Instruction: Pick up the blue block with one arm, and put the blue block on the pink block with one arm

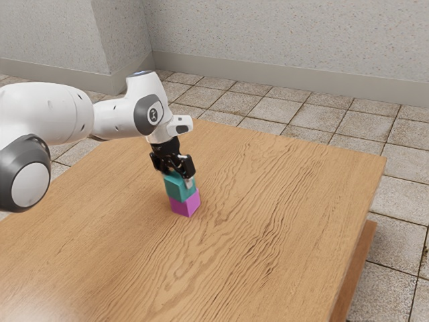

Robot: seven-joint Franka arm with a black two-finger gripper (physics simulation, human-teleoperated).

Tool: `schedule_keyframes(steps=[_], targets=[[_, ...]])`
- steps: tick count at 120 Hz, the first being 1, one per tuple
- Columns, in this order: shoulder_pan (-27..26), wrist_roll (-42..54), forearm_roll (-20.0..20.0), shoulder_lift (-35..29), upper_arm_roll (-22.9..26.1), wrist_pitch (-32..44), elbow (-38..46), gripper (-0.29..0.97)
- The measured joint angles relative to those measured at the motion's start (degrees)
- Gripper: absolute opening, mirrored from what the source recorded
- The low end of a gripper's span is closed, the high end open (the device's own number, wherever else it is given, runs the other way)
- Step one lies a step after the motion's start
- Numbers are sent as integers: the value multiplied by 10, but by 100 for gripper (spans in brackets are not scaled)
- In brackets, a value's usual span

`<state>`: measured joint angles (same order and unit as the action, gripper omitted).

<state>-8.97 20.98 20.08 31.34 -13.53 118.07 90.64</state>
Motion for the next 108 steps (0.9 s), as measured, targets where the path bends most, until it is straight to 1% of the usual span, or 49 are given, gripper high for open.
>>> schedule_keyframes(steps=[25, 42, 50, 57, 64, 68, 76, 81, 87, 95, 108], targets=[[-2, 3, 6, -7, 0, 0, 1, 64], [-3, 7, 3, -29, -4, -5, 3, 66], [-3, 11, 0, -46, -5, -7, 5, 67], [-4, 14, -9, -79, -5, -14, 7, 67], [-8, 16, -27, -140, -4, -31, 22, 67], [-12, 17, -43, -191, -4, -47, 32, 67], [-17, 12, -86, -295, 1, -88, 48, 67], [-19, 9, -112, -337, 6, -110, 58, 68], [-20, 5, -138, -363, 8, -132, 66, 68], [-21, 0, -170, -379, 10, -154, 69, 68], [-21, -8, -196, -388, 7, -177, 69, 68]])
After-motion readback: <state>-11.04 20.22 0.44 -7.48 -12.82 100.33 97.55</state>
